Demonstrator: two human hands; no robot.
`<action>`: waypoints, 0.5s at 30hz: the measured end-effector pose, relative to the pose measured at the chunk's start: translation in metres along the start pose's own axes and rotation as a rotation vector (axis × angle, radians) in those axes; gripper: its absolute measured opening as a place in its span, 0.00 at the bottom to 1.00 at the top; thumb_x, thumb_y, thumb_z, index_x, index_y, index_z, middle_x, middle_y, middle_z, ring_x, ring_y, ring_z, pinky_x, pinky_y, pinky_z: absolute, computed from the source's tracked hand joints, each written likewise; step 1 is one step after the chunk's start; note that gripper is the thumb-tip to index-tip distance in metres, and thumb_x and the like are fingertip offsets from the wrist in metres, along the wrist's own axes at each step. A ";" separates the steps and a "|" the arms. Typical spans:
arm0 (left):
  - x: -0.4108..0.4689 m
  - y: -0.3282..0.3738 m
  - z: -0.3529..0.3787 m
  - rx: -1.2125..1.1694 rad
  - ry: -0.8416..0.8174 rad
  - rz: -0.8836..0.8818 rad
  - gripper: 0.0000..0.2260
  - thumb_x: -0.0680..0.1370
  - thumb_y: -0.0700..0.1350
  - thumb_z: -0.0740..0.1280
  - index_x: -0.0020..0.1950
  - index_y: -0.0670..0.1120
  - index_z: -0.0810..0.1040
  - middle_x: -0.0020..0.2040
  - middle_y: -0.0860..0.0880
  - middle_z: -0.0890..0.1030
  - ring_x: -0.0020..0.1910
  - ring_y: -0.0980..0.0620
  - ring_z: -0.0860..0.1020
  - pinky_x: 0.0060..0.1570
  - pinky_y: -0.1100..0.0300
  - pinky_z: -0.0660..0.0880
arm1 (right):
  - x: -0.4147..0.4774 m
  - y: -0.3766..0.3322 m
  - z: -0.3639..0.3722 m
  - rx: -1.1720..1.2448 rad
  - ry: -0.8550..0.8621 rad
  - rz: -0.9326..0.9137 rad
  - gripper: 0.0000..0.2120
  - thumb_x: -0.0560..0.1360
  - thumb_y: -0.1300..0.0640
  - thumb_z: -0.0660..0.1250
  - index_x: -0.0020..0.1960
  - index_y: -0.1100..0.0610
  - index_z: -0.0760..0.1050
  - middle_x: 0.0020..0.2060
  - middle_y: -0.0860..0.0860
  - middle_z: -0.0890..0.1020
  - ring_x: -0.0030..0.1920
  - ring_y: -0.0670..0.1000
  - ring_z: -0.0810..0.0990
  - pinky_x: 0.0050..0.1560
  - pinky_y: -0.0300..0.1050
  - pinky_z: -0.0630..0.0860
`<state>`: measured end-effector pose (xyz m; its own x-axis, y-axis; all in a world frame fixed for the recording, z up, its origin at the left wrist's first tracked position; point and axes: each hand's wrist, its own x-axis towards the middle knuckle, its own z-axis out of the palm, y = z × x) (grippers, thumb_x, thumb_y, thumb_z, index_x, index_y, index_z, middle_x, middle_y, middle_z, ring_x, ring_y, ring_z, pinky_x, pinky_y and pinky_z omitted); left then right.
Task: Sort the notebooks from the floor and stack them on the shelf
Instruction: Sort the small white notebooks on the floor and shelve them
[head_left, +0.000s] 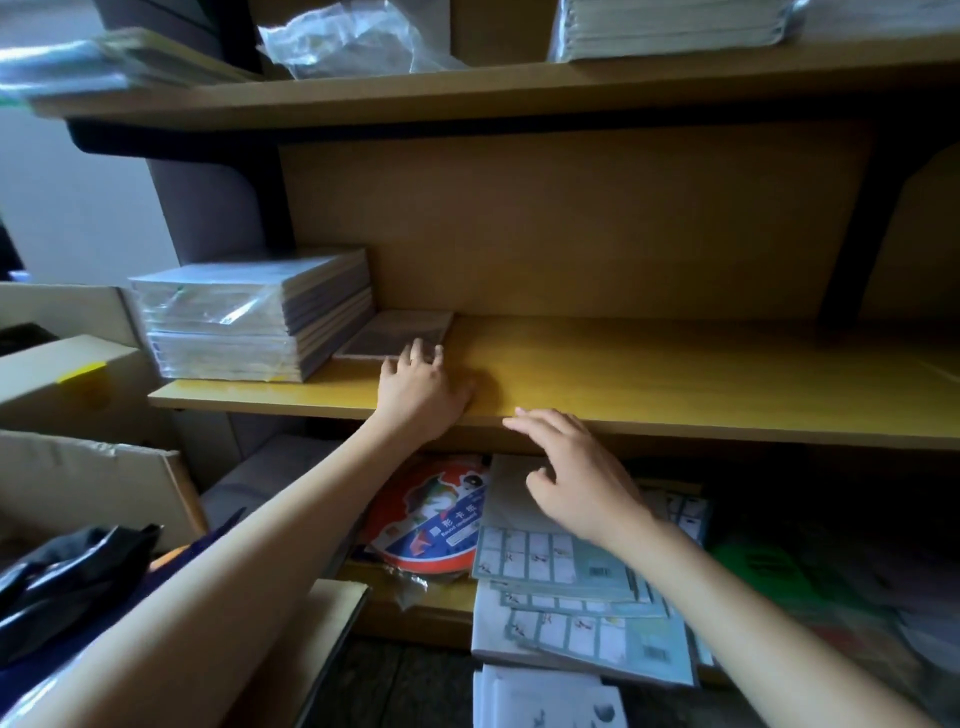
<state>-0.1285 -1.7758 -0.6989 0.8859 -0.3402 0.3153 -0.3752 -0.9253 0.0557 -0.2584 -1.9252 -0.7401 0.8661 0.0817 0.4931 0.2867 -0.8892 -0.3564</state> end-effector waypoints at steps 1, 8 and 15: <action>-0.016 0.004 0.002 -0.025 0.123 0.098 0.30 0.78 0.60 0.54 0.74 0.43 0.61 0.75 0.39 0.59 0.74 0.42 0.58 0.72 0.48 0.54 | -0.008 0.004 -0.001 0.016 0.050 -0.028 0.24 0.71 0.65 0.59 0.66 0.52 0.71 0.63 0.46 0.73 0.64 0.46 0.69 0.59 0.38 0.69; -0.160 0.047 0.053 -0.082 0.067 0.716 0.19 0.72 0.54 0.59 0.58 0.46 0.75 0.59 0.46 0.76 0.56 0.45 0.76 0.55 0.52 0.72 | -0.139 0.061 0.060 0.133 -0.261 0.359 0.14 0.68 0.54 0.58 0.54 0.48 0.69 0.47 0.44 0.72 0.47 0.46 0.73 0.49 0.49 0.74; -0.240 0.034 0.148 -0.297 -0.835 0.108 0.21 0.75 0.47 0.66 0.66 0.40 0.70 0.63 0.43 0.73 0.60 0.46 0.74 0.50 0.62 0.70 | -0.246 0.079 0.108 0.245 -0.579 0.927 0.21 0.75 0.55 0.66 0.65 0.58 0.64 0.54 0.53 0.72 0.54 0.52 0.73 0.50 0.42 0.68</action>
<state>-0.3134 -1.7500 -0.9125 0.7080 -0.5412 -0.4537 -0.4200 -0.8391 0.3456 -0.4044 -1.9669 -0.9752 0.8284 -0.3125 -0.4648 -0.5504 -0.6080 -0.5722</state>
